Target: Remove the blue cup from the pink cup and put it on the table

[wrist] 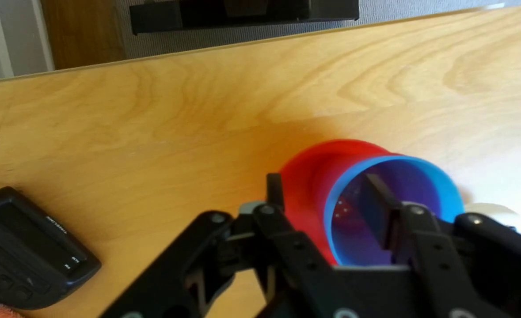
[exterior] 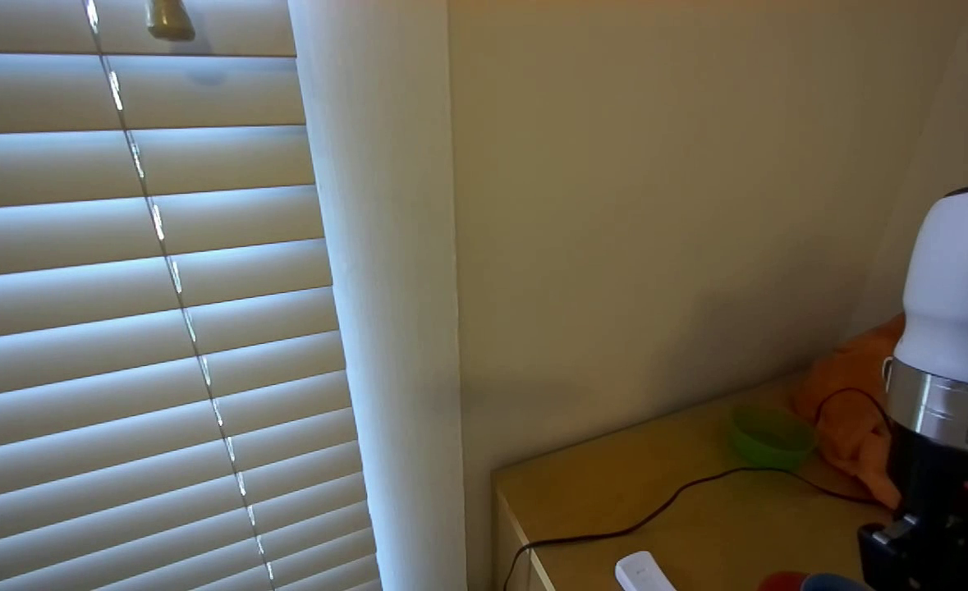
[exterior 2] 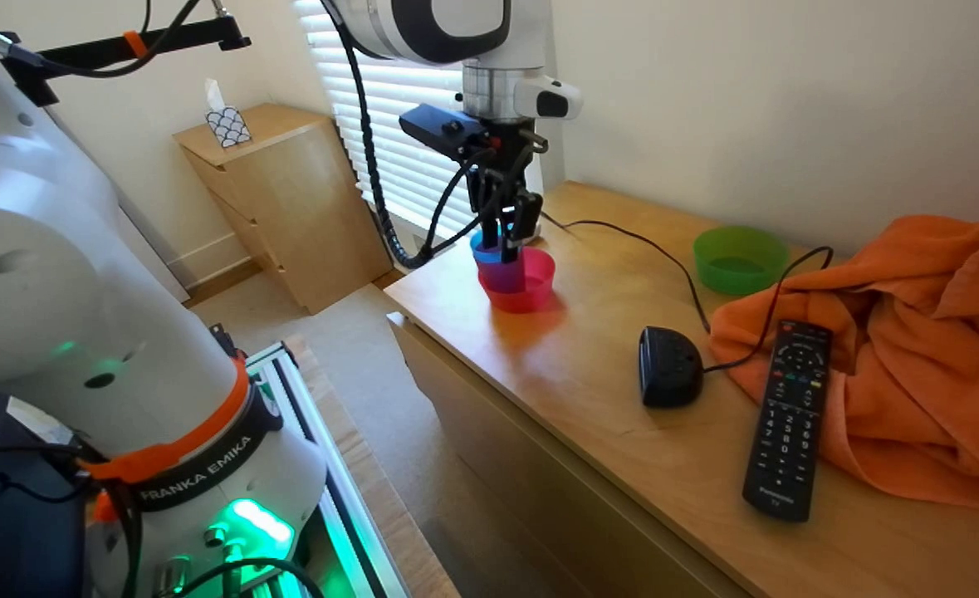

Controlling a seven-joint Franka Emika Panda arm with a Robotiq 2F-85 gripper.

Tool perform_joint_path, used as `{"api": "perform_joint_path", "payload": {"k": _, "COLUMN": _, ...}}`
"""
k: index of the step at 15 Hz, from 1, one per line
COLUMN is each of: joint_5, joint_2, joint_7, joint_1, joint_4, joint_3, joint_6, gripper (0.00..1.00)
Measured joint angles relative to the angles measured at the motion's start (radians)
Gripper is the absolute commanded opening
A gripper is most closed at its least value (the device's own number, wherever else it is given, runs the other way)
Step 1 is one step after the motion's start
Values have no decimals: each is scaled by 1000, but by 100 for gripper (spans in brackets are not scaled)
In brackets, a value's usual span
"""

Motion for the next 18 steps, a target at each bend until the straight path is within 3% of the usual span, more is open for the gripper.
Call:
{"api": "perform_joint_path", "payload": {"k": 7, "joint_5": 2, "joint_2": 20, "joint_7": -1, "joint_1": 10, "joint_4": 11, "joint_3": 8, "joint_6": 0, "gripper": 34}}
{"api": "perform_joint_path", "payload": {"k": 8, "joint_5": 2, "joint_2": 29, "joint_7": -1, "joint_1": 10, "joint_4": 15, "joint_3": 9, "joint_6": 1, "gripper": 15}}
{"api": "perform_joint_path", "payload": {"k": 10, "joint_5": 0, "joint_2": 51, "joint_7": -1, "joint_1": 11, "joint_4": 28, "joint_3": 11, "joint_6": 2, "gripper": 9}}
{"api": "perform_joint_path", "payload": {"k": 11, "joint_5": 0, "joint_2": 61, "joint_7": -1, "joint_1": 11, "joint_4": 35, "joint_3": 12, "joint_6": 2, "gripper": 2}}
{"api": "perform_joint_path", "payload": {"k": 18, "joint_5": -6, "joint_2": 79, "joint_7": -6, "joint_1": 16, "joint_4": 73, "joint_3": 16, "joint_6": 2, "gripper": 1}}
